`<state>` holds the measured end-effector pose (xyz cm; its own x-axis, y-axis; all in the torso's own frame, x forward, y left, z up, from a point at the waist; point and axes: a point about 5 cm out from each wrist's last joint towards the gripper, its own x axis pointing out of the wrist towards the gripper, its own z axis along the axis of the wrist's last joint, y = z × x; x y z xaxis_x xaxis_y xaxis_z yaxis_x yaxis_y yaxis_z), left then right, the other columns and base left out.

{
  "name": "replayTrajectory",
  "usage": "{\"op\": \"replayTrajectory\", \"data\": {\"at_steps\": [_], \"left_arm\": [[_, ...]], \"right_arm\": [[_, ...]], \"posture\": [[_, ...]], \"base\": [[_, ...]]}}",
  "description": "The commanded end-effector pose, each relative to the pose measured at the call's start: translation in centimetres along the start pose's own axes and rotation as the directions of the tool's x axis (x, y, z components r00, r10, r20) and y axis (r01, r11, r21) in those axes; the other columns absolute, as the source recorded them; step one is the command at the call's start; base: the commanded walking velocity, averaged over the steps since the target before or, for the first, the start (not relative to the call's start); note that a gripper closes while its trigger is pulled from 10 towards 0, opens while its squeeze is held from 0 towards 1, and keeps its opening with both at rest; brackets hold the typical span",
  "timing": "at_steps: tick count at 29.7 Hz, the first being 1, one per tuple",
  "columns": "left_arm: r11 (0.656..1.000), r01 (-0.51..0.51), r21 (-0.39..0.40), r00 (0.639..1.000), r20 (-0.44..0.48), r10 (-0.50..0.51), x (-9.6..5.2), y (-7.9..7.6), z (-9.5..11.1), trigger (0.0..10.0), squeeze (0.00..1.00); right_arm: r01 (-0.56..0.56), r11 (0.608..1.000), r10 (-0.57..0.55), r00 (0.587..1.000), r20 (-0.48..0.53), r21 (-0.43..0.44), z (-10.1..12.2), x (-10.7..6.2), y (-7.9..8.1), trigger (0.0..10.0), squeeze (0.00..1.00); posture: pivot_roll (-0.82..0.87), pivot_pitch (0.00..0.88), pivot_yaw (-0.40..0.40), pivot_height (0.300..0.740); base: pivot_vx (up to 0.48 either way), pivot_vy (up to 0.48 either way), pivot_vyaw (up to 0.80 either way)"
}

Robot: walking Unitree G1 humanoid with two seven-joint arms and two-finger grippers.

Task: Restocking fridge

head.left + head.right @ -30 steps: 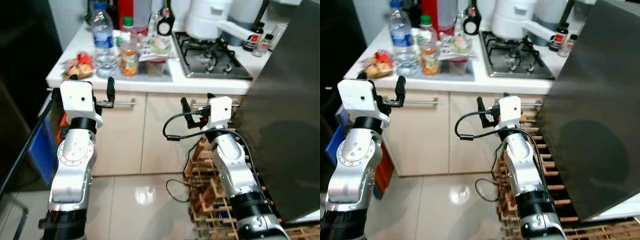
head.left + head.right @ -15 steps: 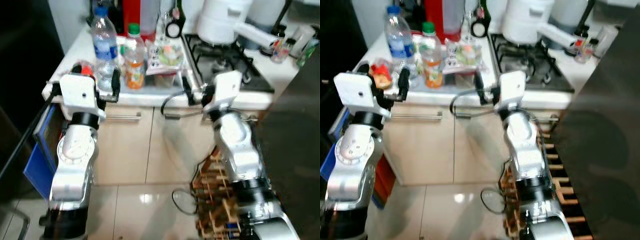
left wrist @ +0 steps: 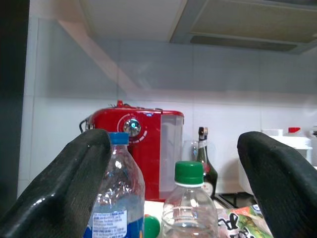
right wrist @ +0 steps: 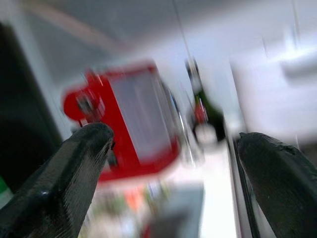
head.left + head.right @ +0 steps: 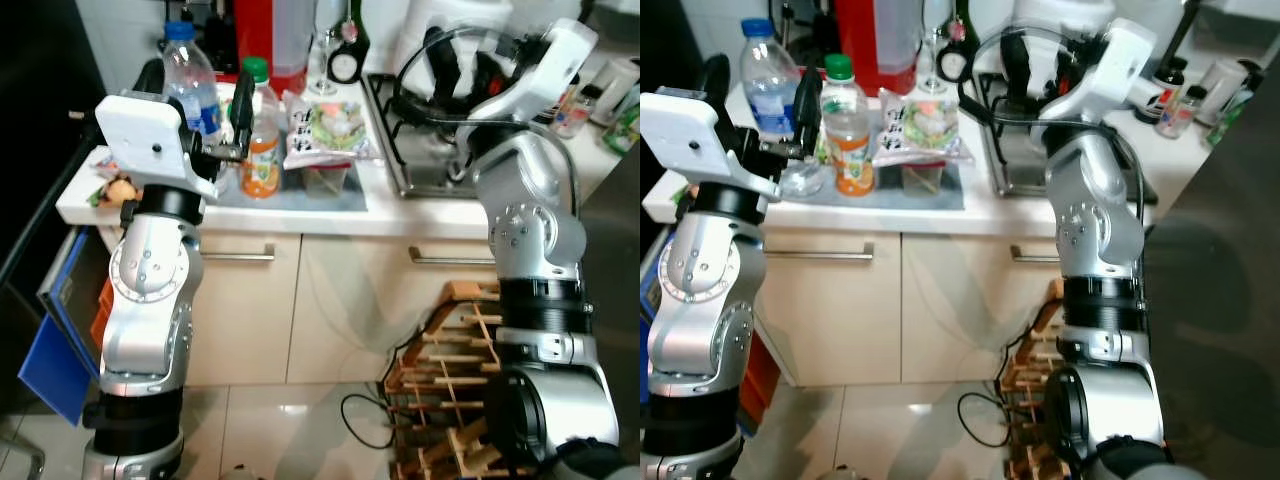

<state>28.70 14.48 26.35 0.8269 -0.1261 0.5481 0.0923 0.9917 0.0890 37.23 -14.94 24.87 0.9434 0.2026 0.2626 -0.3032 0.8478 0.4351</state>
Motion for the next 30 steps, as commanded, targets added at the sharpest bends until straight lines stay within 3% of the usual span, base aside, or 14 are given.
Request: {"op": "replayTrajectory", "data": {"at_steps": [1,5,6,11,20,30], "left_arm": [[0.999,0.024,-0.029,0.999,-0.026,-0.025,0.4,-0.2,-0.2,10.0,0.0],[0.998,0.018,-0.068,0.995,-0.1,-0.025,0.5,0.0,-1.3,10.0,0.0],[0.997,0.009,-0.071,0.991,-0.133,-0.019,0.5,0.2,-1.7,10.0,0.0],[0.997,0.006,-0.073,0.988,-0.156,-0.018,0.3,0.3,-1.8,10.0,0.0],[0.993,0.11,-0.043,0.935,-0.336,-0.118,-1.6,-0.3,-4.3,10.0,0.0],[0.99,0.136,-0.032,0.923,-0.358,-0.138,-2.1,-0.5,-4.4,10.0,0.0]], "right_arm": [[0.018,0.999,-0.017,0.999,-0.034,0.048,-0.5,-0.2,-0.8,10.0,0.21],[0.093,0.99,-0.081,0.99,-0.114,0.109,-2.3,0.0,-1.9,10.0,0.21],[0.106,0.98,-0.078,0.983,-0.166,0.167,-3.2,0.4,-1.8,10.0,0.21],[0.08,0.966,-0.018,0.969,-0.246,0.246,-4.7,1.0,-0.5,10.0,0.21],[0.086,0.957,0.018,0.936,-0.352,0.276,-7.4,1.1,0.3,10.0,0.2],[0.084,0.946,0.034,0.935,-0.354,0.312,-7.6,1.8,0.7,10.0,0.2]], "posture": [[0.04,0.0,-0.055,0.74],[0.04,0.0,-0.052,0.74],[0.04,0.0,-0.055,0.74],[0.05,0.0,-0.065,0.74],[0.07,0.0,-0.071,0.74],[0.08,0.0,-0.07,0.74]], "base": [[0.0,0.0,0.0],[0.0,0.0,0.0],[0.0,0.0,0.0],[0.0,0.0,0.0],[0.0,0.0,0.0],[0.0,0.0,0.0]]}}
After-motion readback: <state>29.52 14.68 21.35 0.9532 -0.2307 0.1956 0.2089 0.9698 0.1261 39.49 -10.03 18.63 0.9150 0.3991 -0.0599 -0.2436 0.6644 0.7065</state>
